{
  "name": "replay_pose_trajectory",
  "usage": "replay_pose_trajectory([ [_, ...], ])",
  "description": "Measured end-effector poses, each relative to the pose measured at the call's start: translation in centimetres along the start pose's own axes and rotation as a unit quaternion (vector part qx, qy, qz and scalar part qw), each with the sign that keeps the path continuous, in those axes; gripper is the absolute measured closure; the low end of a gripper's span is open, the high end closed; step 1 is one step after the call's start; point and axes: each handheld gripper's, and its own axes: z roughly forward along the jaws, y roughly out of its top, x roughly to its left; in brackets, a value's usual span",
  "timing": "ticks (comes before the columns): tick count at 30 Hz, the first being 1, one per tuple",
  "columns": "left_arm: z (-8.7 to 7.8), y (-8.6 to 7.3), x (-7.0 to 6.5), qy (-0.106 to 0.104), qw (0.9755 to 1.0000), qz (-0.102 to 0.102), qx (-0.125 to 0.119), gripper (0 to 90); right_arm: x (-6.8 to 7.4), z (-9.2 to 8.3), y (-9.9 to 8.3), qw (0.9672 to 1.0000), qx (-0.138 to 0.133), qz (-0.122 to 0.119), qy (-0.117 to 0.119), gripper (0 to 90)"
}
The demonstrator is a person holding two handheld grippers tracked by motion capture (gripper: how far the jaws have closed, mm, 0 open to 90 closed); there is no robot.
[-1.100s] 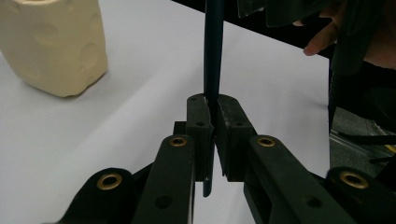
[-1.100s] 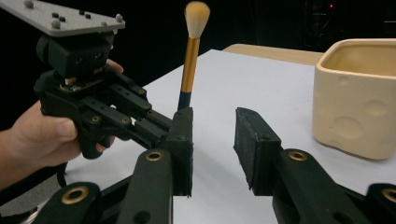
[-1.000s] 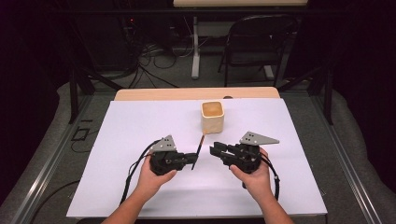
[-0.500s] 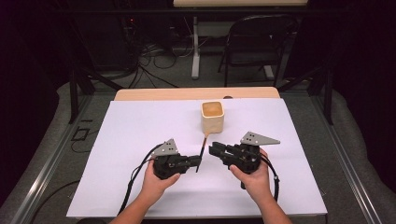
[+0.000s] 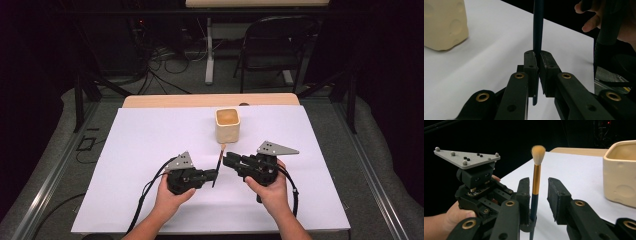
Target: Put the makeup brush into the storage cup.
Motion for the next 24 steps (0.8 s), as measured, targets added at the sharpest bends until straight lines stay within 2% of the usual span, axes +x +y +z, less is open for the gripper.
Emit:
replay_pose_trajectory([
  [24, 0.69, -0.31, -0.19, -0.012, 0.9999, -0.007, 0.003, 84.2, -0.10, 0.38, -0.22, 0.9999, 0.004, 0.010, -0.008, 74.8],
])
